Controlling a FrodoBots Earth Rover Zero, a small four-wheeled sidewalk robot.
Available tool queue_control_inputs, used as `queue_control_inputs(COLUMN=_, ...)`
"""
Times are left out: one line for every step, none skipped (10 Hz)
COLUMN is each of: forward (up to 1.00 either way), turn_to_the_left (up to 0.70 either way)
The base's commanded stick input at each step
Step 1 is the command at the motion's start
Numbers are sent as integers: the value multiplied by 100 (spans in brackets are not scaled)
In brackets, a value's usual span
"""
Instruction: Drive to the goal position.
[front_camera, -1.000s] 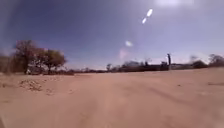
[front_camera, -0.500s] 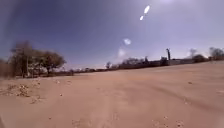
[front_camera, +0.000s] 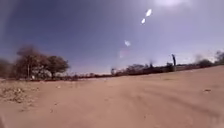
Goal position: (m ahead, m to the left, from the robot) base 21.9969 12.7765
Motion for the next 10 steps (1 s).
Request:
queue_control_inputs(forward=100, turn_to_the_left=0)
queue_control_inputs(forward=100, turn_to_the_left=0)
queue_control_inputs(forward=100, turn_to_the_left=0)
queue_control_inputs(forward=100, turn_to_the_left=0)
queue_control_inputs(forward=100, turn_to_the_left=0)
queue_control_inputs(forward=100, turn_to_the_left=0)
queue_control_inputs(forward=100, turn_to_the_left=0)
queue_control_inputs(forward=100, turn_to_the_left=0)
queue_control_inputs(forward=100, turn_to_the_left=0)
queue_control_inputs(forward=100, turn_to_the_left=0)
